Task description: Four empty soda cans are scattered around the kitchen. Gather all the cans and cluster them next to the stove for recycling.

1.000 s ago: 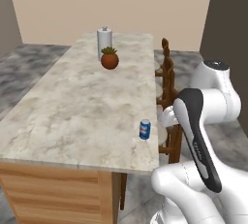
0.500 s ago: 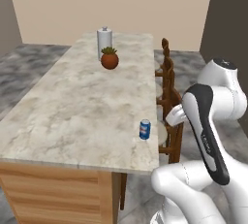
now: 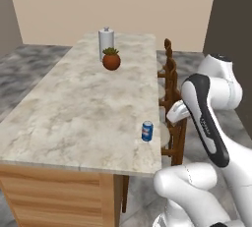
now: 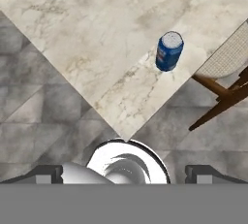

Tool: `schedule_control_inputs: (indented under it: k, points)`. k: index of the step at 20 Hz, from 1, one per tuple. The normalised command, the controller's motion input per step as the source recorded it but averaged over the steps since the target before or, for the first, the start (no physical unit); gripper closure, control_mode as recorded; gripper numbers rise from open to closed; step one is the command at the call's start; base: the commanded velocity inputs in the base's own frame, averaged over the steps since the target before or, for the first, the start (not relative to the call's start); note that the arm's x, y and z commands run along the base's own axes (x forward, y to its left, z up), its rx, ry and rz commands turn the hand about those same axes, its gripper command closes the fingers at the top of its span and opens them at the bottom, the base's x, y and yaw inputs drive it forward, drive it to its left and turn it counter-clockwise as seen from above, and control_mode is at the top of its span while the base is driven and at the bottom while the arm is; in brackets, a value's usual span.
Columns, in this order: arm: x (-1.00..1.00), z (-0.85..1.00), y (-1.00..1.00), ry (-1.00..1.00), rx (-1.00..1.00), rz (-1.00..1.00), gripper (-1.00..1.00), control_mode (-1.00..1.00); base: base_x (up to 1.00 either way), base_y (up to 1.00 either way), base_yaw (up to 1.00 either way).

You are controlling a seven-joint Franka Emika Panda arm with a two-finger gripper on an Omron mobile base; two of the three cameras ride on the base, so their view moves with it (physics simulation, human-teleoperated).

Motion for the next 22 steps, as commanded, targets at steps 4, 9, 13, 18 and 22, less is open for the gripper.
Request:
schedule_control_inputs:
  k: [4, 9, 13, 18, 22]
  points:
    - [0.32, 0.0, 0.2, 0.14, 0.0, 0.02, -1.0, -1.0, 0.0, 0.0, 0.0]
    - [0.26, -0.02, 0.19, 0.08, 0.0, 0.0, -1.0, -1.0, 0.0, 0.0, 0.0]
    - [0.23, -0.13, 0.07, 0.01, -0.05, -0.04, -1.0, -1.0, 0.0, 0.0, 0.0]
    - [0.3, -0.23, 0.01, 0.0, -0.12, -0.11, -1.0, -1.0, 0.0, 0.0, 0.0]
    - [0.28, -0.2, 0.0, -0.01, -0.1, -0.12, -1.0, -1.0, 0.0, 0.0, 0.0]
